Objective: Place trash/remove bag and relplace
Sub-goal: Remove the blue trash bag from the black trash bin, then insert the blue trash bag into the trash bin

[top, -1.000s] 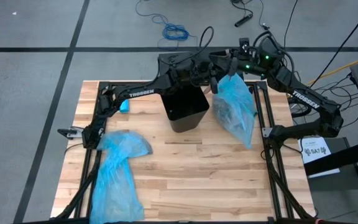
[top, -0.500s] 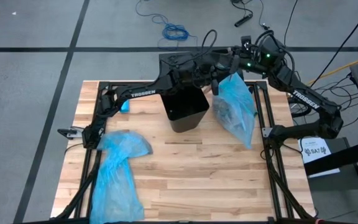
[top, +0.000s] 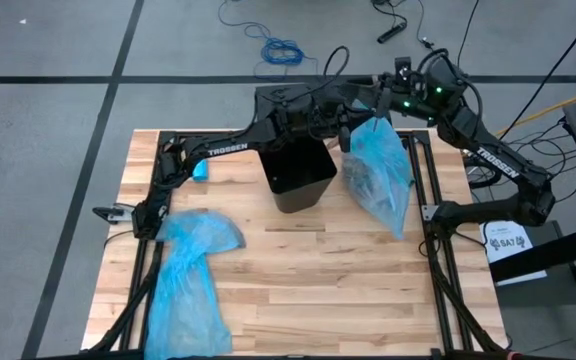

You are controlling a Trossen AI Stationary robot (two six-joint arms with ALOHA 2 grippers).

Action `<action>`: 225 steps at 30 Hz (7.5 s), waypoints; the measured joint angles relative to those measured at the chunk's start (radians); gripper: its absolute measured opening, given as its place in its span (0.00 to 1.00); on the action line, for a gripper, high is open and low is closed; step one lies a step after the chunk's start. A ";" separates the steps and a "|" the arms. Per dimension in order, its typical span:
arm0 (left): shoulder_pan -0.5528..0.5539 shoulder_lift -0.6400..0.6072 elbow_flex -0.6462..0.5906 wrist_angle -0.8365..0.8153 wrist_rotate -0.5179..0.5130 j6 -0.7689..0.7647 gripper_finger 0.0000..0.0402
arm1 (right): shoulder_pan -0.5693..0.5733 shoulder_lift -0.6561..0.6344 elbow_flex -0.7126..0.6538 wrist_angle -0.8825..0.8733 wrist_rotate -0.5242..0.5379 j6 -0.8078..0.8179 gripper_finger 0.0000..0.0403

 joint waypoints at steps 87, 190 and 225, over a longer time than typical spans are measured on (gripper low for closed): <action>0.027 -0.028 0.001 -0.023 0.135 0.101 0.00 | -0.072 -0.099 0.000 -0.339 -0.094 -0.187 0.44; 0.741 -0.502 0.164 -1.325 0.226 0.184 0.40 | 0.138 -0.088 -0.886 0.210 0.622 -0.056 0.00; -0.097 -0.896 -0.439 -1.613 -0.698 -0.493 0.40 | 0.393 -0.487 -0.404 -0.607 0.739 -0.174 0.00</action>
